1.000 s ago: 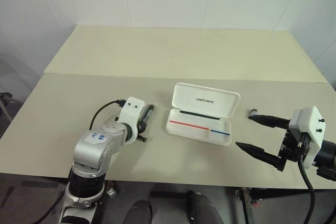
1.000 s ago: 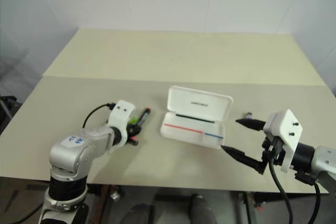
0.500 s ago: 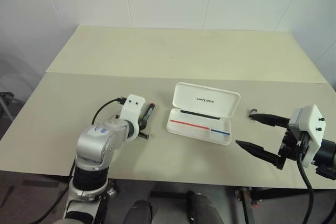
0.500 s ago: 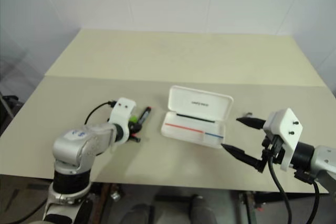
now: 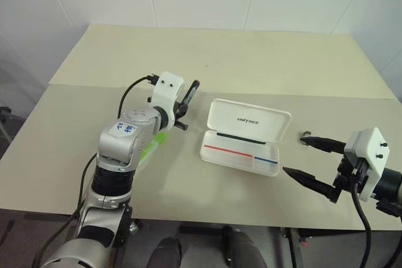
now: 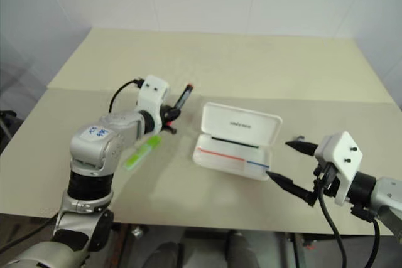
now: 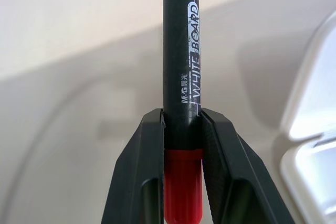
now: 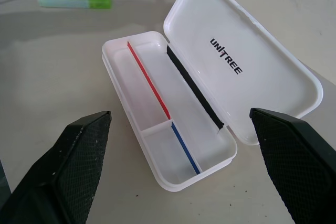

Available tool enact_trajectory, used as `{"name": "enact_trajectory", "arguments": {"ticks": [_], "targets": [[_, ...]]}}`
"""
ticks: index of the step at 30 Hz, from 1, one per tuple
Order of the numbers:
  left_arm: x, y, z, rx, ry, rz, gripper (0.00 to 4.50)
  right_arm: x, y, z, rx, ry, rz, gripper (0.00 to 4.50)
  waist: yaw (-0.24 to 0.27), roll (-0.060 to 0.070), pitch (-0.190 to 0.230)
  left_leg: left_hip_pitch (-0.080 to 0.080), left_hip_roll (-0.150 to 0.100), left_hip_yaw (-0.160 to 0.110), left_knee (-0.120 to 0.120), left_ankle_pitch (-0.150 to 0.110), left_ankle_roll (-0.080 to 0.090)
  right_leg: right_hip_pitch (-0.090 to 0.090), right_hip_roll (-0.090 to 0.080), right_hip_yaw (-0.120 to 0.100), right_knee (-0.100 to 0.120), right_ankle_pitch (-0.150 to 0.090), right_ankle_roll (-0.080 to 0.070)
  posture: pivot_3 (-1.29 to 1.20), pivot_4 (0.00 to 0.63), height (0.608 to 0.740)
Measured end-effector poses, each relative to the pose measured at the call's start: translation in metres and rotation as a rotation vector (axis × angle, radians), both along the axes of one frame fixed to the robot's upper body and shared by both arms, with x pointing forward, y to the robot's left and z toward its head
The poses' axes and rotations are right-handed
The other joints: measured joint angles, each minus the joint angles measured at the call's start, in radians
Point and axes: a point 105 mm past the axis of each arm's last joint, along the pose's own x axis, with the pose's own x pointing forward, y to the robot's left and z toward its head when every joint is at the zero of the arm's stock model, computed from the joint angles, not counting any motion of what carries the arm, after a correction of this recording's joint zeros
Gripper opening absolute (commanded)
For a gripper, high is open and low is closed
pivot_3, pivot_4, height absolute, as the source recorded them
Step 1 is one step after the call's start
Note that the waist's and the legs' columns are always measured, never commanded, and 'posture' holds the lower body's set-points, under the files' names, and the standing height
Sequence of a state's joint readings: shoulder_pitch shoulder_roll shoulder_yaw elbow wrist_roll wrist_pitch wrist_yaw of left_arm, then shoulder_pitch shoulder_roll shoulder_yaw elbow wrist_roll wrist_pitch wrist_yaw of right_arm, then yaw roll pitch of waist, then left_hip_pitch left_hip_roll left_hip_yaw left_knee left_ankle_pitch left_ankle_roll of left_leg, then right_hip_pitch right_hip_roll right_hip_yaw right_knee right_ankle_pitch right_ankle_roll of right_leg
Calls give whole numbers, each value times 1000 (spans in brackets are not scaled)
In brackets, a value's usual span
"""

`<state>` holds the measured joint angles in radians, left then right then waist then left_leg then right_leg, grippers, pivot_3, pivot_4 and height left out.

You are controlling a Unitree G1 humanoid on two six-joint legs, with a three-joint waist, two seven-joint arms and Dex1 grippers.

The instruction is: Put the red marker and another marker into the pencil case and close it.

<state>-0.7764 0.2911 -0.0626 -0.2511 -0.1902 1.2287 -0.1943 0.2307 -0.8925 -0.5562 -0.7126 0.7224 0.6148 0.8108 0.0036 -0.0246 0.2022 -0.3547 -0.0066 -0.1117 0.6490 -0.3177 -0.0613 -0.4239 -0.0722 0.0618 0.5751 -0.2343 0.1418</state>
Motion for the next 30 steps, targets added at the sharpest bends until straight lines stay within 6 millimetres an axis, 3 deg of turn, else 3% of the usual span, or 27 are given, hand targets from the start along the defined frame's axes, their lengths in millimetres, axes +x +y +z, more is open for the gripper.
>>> {"name": "enact_trajectory", "arguments": {"ticks": [3,9,11,21,25,30], "targets": [[2,-7,12,40,-100,-142,596,-3,0,-1,-4,1,-9,4500,1,0,0,0,0,0,0,1,-1,-2,0,0,2,0,-1,0,150,740],[-3,-22,60,130,-354,-457,596,-6,-3,-1,-2,-12,-41,4500,1,0,0,-1,0,1,1,1,-2,-1,0,1,1,0,-1,0,150,740],[-4,-24,65,139,-389,-524,596,-7,-2,-1,0,-16,-45,4500,1,0,0,0,0,2,1,2,-2,-1,0,1,1,0,-1,0,150,740],[-40,-56,80,245,-496,-1008,596,-11,-3,17,72,-110,-58,4500,-2,0,0,-1,0,2,0,2,-1,-1,0,1,2,0,-1,0,150,740],[-51,-63,67,272,-461,-1151,596,-16,1,21,95,-133,-34,4500,-3,0,0,0,0,2,1,2,0,-1,1,1,4,0,-1,0,150,740],[-59,-75,48,310,-418,-1288,596,-31,-2,11,28,-69,5,4500,-1,0,0,0,0,2,2,2,0,-1,1,2,6,0,-1,0,150,740]]}}
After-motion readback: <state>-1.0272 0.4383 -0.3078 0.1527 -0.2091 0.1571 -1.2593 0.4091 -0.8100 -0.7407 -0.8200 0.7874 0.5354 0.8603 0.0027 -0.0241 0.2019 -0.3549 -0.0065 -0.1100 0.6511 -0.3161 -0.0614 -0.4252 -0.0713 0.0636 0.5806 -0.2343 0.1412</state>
